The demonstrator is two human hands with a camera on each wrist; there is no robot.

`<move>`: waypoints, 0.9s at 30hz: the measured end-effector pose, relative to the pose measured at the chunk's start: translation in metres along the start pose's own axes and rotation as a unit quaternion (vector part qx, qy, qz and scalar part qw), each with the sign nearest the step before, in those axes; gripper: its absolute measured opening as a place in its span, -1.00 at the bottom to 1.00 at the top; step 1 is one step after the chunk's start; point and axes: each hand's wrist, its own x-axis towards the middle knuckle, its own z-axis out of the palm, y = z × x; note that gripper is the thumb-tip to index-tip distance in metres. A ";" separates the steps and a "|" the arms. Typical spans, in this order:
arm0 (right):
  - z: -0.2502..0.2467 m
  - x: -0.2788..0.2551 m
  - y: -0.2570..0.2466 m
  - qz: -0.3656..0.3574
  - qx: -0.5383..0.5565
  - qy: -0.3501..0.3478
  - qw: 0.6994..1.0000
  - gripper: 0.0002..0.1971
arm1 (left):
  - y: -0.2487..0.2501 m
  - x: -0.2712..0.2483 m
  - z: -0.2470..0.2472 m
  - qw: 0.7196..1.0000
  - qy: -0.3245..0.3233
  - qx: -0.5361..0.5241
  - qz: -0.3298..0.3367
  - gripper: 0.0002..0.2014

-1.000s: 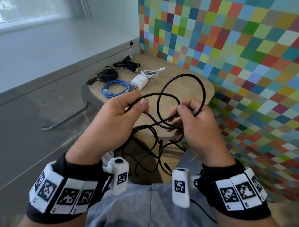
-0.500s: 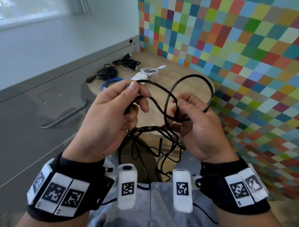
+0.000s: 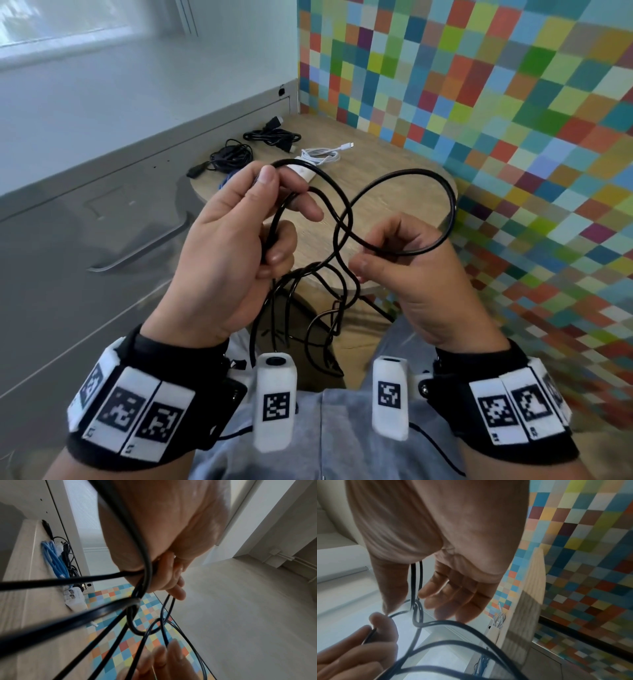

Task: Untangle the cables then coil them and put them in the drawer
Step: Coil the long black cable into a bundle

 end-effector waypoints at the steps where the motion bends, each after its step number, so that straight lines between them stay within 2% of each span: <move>1: 0.003 -0.001 -0.001 0.006 -0.017 -0.003 1.000 -0.68 | 0.000 0.000 0.000 1.000 0.000 -0.004 -0.002 -0.73; 4: 0.011 -0.004 -0.004 0.020 -0.032 -0.014 0.999 -0.83 | 0.000 0.000 0.000 1.000 0.001 -0.013 -0.004 -0.73; 7: 0.015 -0.010 -0.013 0.005 -0.062 -0.038 0.997 -0.82 | 0.001 0.000 0.001 1.000 0.003 -0.019 -0.004 -0.74; 9: 0.017 -0.012 -0.019 0.012 -0.040 -0.057 0.998 -0.98 | 0.001 0.000 0.001 1.000 0.006 -0.025 -0.005 -0.74; 11: 0.021 -0.013 -0.019 0.016 -0.035 -0.066 0.997 -0.80 | 0.002 0.001 0.001 0.999 0.014 -0.031 -0.009 -0.73; 13: 0.027 -0.014 -0.017 -0.003 -0.075 -0.077 0.994 -0.69 | 0.002 0.002 0.002 0.999 0.024 -0.033 -0.011 -0.73; 16: 0.033 -0.011 -0.009 -0.033 -0.167 -0.085 0.982 -0.63 | 0.001 0.003 0.001 0.998 0.040 -0.039 -0.016 -0.73; 19: 0.035 -0.007 -0.003 -0.067 -0.256 -0.056 0.963 -0.70 | 0.002 0.003 0.001 0.997 0.046 -0.051 -0.028 -0.70; 23: 0.033 -0.005 -0.003 -0.077 -0.220 -0.003 0.972 -0.82 | 0.005 0.003 0.001 0.999 0.038 -0.021 -0.023 -0.72; 27: 0.026 -0.001 -0.004 -0.059 -0.062 0.026 0.996 -0.86 | 0.006 0.004 -0.003 0.999 0.030 0.013 -0.011 -0.71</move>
